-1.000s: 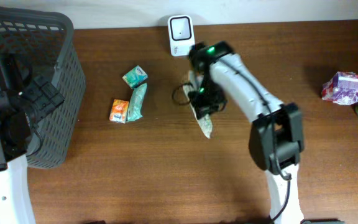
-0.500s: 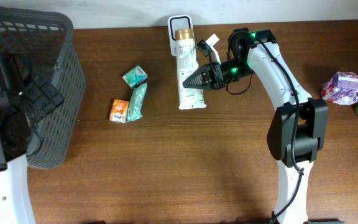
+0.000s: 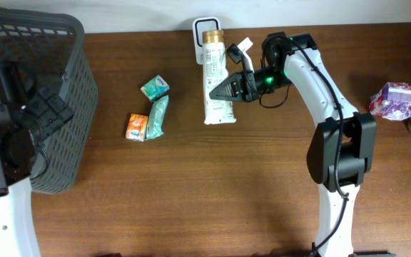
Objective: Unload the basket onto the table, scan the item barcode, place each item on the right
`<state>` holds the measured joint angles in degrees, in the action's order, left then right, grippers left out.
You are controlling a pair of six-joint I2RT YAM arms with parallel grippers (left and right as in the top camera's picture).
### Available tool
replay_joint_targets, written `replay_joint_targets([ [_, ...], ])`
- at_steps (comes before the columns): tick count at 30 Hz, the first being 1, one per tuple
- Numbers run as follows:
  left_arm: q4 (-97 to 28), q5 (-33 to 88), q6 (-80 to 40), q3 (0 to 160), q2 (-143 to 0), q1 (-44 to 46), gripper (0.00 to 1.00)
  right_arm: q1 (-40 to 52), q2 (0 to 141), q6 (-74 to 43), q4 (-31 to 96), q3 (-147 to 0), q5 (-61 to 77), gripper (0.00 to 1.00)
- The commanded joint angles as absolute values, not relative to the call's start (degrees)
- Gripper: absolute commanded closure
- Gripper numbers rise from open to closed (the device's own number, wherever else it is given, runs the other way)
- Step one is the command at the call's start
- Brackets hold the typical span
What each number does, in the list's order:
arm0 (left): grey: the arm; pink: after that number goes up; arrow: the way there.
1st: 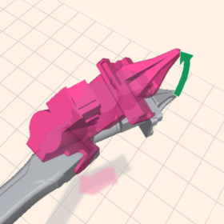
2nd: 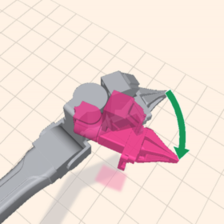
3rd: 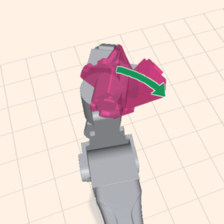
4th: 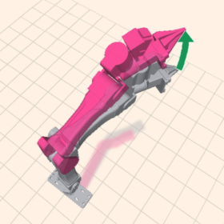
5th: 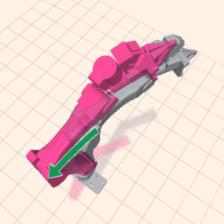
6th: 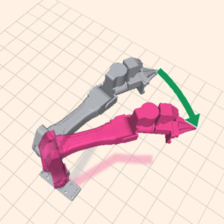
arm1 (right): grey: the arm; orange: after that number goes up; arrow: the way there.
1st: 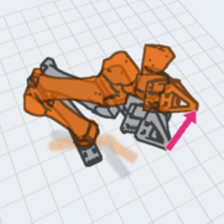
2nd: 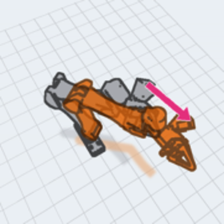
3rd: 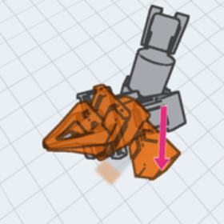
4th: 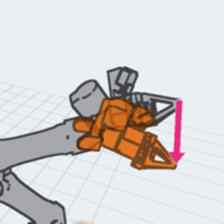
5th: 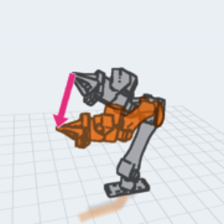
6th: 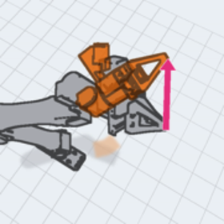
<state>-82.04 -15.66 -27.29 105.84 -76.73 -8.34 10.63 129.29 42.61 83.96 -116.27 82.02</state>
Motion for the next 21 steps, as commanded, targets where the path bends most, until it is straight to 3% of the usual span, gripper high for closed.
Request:
replay_joint_targets([
  [1, -82.11, -15.66, -27.81, 106.0, -76.29, -8.69, 0.01, 10.52, 127.96, 36.14, 83.92, -117.56, 67.96, 0.96],
  [4, -82.11, -15.66, -27.81, 106.0, -76.29, -8.69, 0.01, 10.52, 127.96, 19.92, 81.49, -117.56, 47.16, 0.96],
  [8, -82.11, -15.66, -27.81, 106.0, -76.29, -8.69, 0.01, 10.68, 127.98, -10.68, 79.31, -117.54, 8.67, 0.96],
  [10, -82.13, -15.66, -27.81, 106.0, -76.29, -8.69, 0.01, 12.14, 127.98, -17.67, 81.12, -117.47, -4.36, 0.96],
  [14, -82.13, -15.66, -27.81, 106.0, -76.29, -8.69, 0.01, 17.43, 127.98, -25.45, 79.94, -112.95, -18.02, 0.96],
  [21, -82.11, -15.66, -27.81, 106.0, -76.29, -8.69, 0.01, 27.16, 127.98, -29.19, 67.7, -100.27, -18.59, 0.93],
])
